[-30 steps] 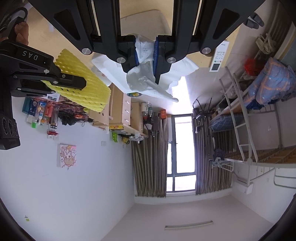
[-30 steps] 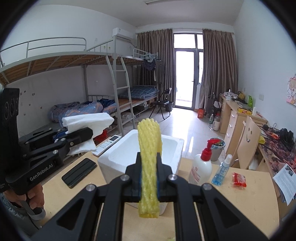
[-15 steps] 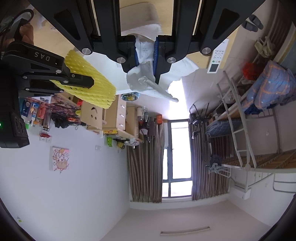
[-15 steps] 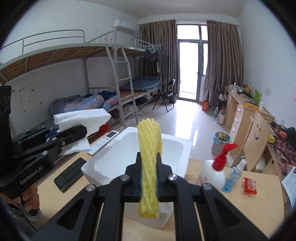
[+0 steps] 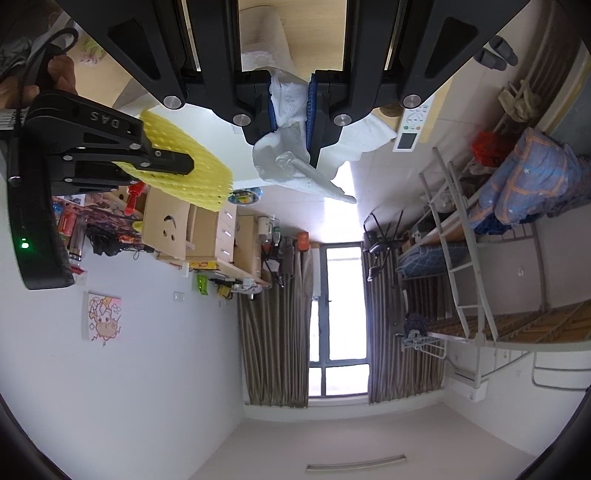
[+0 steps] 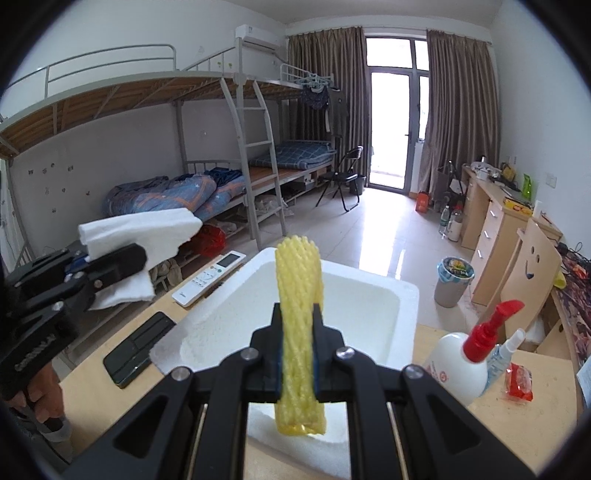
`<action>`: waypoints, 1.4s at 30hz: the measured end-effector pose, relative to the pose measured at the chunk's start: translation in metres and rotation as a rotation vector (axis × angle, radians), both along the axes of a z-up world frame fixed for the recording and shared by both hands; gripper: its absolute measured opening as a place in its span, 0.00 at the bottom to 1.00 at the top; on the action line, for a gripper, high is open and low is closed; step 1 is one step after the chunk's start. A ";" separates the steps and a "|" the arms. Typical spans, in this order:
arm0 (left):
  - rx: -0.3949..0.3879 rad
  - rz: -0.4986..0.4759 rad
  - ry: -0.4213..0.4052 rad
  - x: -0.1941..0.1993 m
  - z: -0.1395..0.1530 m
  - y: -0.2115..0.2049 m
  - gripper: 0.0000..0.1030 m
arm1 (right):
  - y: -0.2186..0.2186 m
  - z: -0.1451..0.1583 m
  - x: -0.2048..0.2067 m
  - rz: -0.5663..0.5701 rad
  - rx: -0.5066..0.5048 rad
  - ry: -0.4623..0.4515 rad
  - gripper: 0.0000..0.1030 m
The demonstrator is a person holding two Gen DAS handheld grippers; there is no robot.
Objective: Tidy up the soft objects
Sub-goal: 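Carry the yellow foam net over the white foam box and release it inside, then lower the white tissue into the white foam box and open the left gripper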
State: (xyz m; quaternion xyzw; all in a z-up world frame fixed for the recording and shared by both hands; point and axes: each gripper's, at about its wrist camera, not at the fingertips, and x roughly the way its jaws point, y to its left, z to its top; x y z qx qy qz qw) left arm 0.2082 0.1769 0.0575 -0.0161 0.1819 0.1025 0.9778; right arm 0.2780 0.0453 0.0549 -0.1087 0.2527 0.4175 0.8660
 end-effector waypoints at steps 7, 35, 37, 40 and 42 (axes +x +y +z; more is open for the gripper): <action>-0.010 0.004 0.011 0.004 -0.002 0.001 0.13 | 0.005 -0.006 0.009 -0.009 -0.014 0.015 0.48; 0.006 -0.073 0.004 0.012 0.014 -0.021 0.13 | -0.055 0.035 -0.020 -0.094 0.127 -0.064 1.00; 0.008 -0.085 0.010 0.017 0.015 -0.027 0.13 | -0.065 0.034 -0.023 -0.107 0.132 -0.072 0.99; 0.007 -0.111 0.007 0.020 0.017 -0.034 0.13 | -0.074 0.034 -0.025 -0.125 0.140 -0.080 0.99; 0.007 -0.132 0.002 0.023 0.018 -0.039 0.13 | -0.082 0.035 -0.026 -0.145 0.143 -0.085 1.00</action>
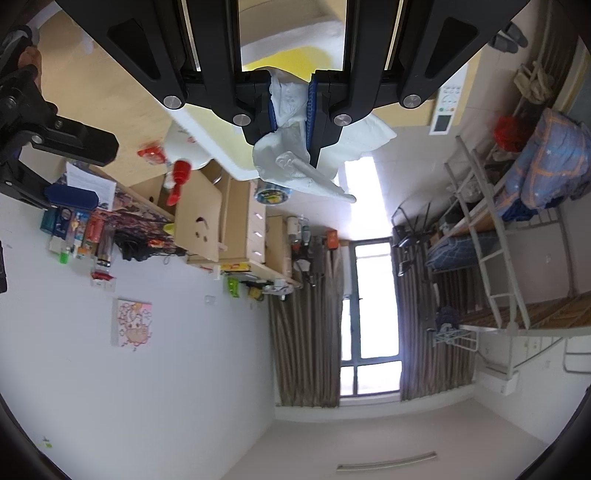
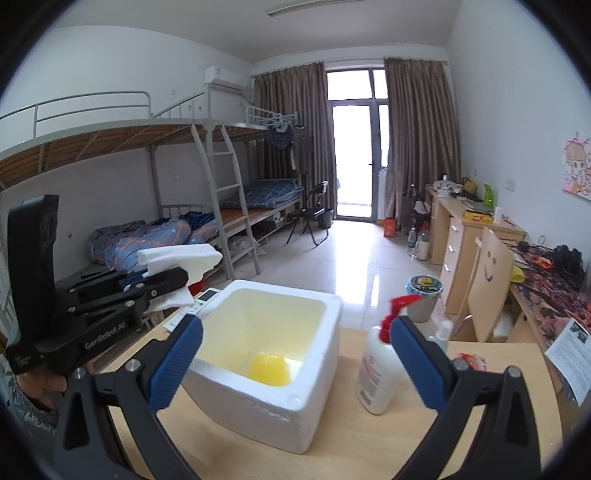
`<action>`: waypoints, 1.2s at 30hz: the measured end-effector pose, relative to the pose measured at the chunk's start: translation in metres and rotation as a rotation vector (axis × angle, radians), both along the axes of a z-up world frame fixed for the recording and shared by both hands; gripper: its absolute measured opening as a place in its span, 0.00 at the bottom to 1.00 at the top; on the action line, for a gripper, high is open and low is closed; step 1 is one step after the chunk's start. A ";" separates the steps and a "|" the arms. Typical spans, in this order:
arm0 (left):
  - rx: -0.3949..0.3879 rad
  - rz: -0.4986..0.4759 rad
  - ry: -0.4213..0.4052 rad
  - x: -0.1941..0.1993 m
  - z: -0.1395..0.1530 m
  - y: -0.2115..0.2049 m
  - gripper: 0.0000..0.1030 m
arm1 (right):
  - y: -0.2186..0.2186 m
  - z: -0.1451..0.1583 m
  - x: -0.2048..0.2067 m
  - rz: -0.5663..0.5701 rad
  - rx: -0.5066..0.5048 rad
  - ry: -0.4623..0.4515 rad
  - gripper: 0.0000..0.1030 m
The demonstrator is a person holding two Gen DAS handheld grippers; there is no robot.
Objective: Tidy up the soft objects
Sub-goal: 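Lower the white tissue into the white foam box and open the left gripper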
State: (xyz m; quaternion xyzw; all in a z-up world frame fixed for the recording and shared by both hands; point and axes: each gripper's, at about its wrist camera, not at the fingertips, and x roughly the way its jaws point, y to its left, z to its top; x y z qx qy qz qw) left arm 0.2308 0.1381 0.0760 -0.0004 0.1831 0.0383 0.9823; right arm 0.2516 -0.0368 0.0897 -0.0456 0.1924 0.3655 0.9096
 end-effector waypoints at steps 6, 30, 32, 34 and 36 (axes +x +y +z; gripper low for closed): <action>0.003 -0.052 0.019 0.014 -0.001 -0.016 0.13 | -0.020 0.002 -0.006 -0.063 0.004 -0.011 1.00; 0.008 -0.023 0.114 0.046 -0.016 -0.022 0.82 | -0.072 -0.012 -0.024 -0.177 0.047 -0.008 0.99; 0.007 -0.020 0.097 0.040 -0.013 -0.023 0.91 | -0.073 -0.013 -0.026 -0.180 0.050 -0.008 1.00; 0.017 -0.013 0.064 0.031 -0.007 -0.027 0.98 | -0.075 -0.013 -0.028 -0.180 0.052 -0.009 0.99; 0.024 -0.020 0.038 0.022 -0.002 -0.032 0.99 | -0.077 -0.013 -0.032 -0.179 0.058 -0.009 1.00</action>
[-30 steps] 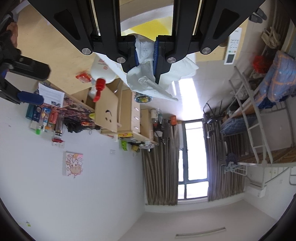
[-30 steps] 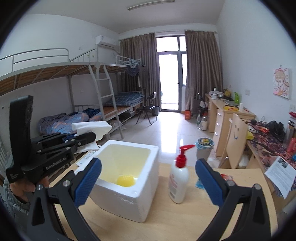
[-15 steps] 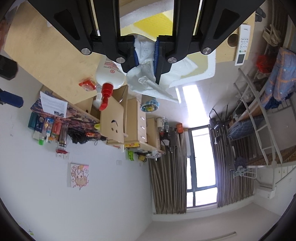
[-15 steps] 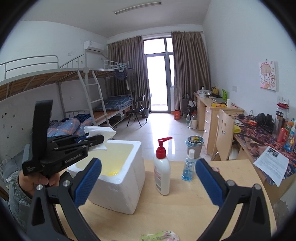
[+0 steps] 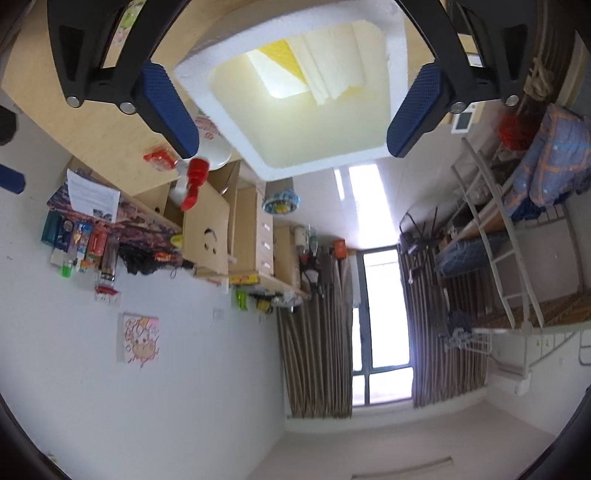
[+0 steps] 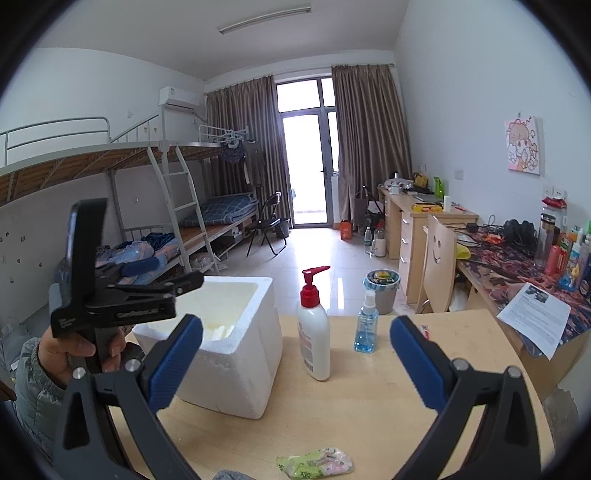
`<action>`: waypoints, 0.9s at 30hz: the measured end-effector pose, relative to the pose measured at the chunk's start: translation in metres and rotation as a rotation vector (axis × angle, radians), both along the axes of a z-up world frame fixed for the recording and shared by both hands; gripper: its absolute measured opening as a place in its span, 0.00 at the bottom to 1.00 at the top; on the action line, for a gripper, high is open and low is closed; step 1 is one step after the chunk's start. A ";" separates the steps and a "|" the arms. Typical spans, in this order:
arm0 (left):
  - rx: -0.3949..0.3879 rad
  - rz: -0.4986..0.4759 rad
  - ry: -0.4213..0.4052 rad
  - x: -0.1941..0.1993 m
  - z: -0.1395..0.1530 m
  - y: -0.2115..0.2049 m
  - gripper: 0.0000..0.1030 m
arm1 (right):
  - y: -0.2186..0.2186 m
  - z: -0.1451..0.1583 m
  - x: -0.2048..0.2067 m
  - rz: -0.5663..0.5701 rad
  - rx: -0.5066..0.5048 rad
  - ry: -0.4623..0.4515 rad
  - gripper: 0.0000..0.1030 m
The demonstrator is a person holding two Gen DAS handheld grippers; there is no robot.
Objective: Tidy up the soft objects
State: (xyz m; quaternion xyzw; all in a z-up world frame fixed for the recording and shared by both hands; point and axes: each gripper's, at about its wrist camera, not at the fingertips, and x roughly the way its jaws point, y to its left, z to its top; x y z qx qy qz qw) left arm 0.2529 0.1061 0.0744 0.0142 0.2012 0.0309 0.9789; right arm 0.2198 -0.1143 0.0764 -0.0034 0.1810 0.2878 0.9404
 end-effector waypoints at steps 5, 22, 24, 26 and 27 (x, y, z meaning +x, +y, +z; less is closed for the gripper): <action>0.020 -0.008 -0.029 -0.023 0.014 -0.011 0.99 | -0.005 0.003 -0.009 0.005 0.006 -0.012 1.00; 0.044 0.006 -0.136 -0.135 0.041 -0.055 0.99 | -0.042 0.021 -0.088 0.020 0.040 -0.098 0.99; 0.064 0.027 -0.158 -0.146 0.040 -0.065 0.99 | -0.047 0.020 -0.096 0.021 0.045 -0.098 1.00; 0.070 0.003 -0.159 -0.154 0.038 -0.075 0.99 | -0.052 0.018 -0.102 0.021 0.049 -0.094 1.00; 0.070 -0.009 -0.158 -0.158 0.037 -0.079 0.99 | -0.053 0.018 -0.106 0.021 0.049 -0.093 1.00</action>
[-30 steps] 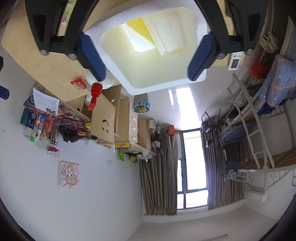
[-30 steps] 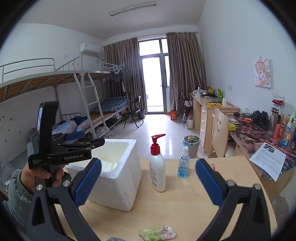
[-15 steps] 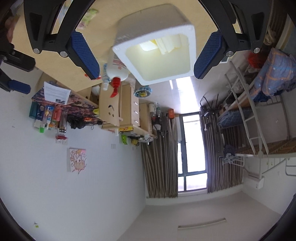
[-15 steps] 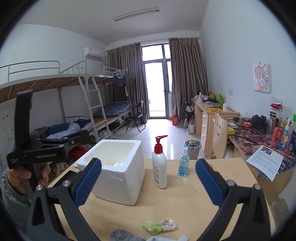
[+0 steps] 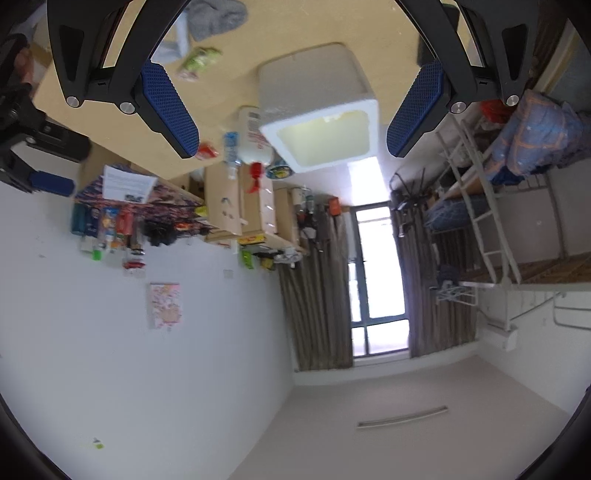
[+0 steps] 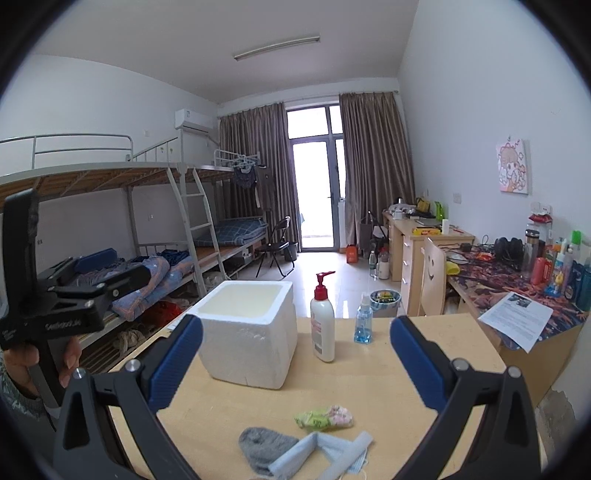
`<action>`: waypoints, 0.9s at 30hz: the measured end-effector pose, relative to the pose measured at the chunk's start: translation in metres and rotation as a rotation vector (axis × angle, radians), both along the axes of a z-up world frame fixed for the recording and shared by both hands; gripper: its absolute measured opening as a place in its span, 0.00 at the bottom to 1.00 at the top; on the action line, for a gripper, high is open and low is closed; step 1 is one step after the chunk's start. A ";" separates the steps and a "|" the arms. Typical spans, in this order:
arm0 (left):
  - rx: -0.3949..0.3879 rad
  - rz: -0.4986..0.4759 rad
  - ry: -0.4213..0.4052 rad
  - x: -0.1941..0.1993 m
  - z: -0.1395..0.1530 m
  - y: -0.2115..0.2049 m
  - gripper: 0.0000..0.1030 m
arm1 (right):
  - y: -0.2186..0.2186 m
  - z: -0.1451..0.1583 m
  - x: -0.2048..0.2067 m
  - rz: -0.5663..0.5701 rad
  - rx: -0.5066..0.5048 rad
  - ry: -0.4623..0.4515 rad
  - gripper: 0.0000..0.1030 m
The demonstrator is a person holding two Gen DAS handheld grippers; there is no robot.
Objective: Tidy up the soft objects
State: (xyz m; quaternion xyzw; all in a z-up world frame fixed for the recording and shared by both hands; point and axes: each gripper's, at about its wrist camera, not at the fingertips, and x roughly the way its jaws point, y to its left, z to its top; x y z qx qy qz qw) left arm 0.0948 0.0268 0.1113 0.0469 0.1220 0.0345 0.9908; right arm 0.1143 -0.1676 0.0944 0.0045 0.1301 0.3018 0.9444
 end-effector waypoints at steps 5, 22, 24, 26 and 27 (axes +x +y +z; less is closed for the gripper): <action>0.032 0.013 -0.066 -0.028 -0.001 -0.014 0.99 | -0.006 0.000 -0.020 0.003 0.001 -0.021 1.00; -0.029 -0.052 -0.131 -0.111 -0.017 -0.043 0.99 | -0.026 -0.006 -0.099 -0.016 -0.008 -0.086 1.00; -0.035 -0.051 -0.133 -0.118 -0.020 -0.046 0.99 | -0.026 -0.009 -0.107 -0.018 -0.015 -0.099 1.00; -0.040 -0.044 -0.142 -0.125 -0.023 -0.046 0.99 | -0.027 -0.011 -0.113 -0.024 -0.016 -0.100 1.00; -0.040 -0.043 -0.149 -0.129 -0.025 -0.048 0.99 | -0.027 -0.012 -0.114 -0.024 -0.015 -0.097 1.00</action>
